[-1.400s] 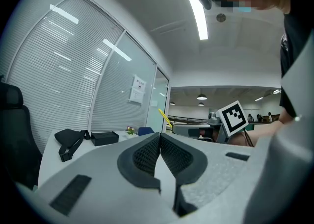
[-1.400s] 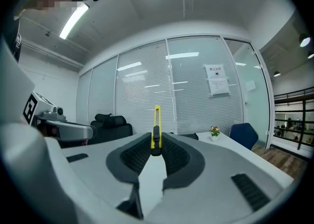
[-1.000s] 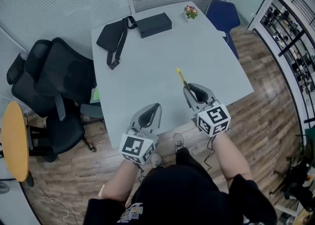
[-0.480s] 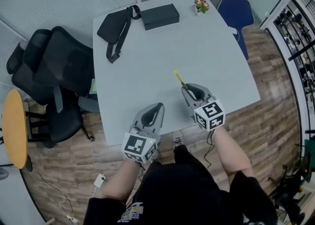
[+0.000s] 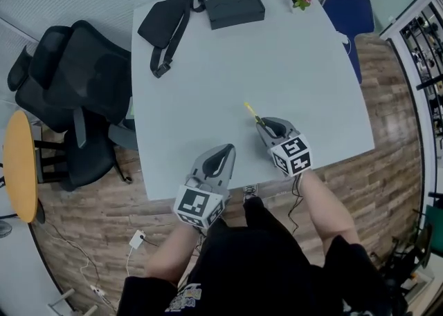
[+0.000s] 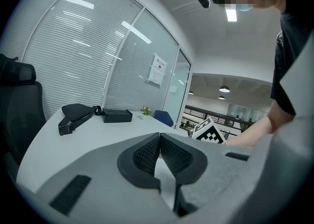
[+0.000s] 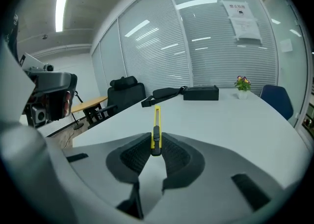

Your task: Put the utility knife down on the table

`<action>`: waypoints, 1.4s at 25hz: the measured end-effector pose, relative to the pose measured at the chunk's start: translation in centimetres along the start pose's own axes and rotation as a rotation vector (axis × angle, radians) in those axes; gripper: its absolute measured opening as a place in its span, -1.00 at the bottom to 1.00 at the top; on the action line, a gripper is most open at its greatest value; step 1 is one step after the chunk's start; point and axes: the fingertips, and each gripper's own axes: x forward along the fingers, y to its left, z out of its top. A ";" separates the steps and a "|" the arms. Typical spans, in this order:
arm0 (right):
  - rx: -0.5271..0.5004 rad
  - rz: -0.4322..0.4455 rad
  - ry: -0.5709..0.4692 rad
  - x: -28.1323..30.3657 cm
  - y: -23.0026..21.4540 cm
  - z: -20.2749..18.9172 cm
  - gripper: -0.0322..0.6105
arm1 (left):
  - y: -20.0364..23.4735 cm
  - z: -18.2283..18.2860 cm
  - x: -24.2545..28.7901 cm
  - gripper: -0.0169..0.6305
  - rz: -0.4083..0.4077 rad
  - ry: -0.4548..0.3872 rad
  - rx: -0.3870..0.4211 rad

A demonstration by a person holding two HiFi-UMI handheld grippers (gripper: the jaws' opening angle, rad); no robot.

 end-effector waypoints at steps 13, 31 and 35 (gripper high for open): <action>-0.002 0.041 0.187 5.0 -0.8 -5.2 -0.68 | 2.0 -1.6 1.8 -0.93 0.009 0.046 -0.030; -0.026 0.055 0.374 7.2 -0.4 -9.3 -0.67 | 3.3 -2.5 1.2 -0.93 0.022 0.058 -0.061; -0.028 0.054 0.368 7.1 -0.2 -9.3 -0.61 | 3.2 -2.4 0.6 -0.93 0.024 0.056 -0.058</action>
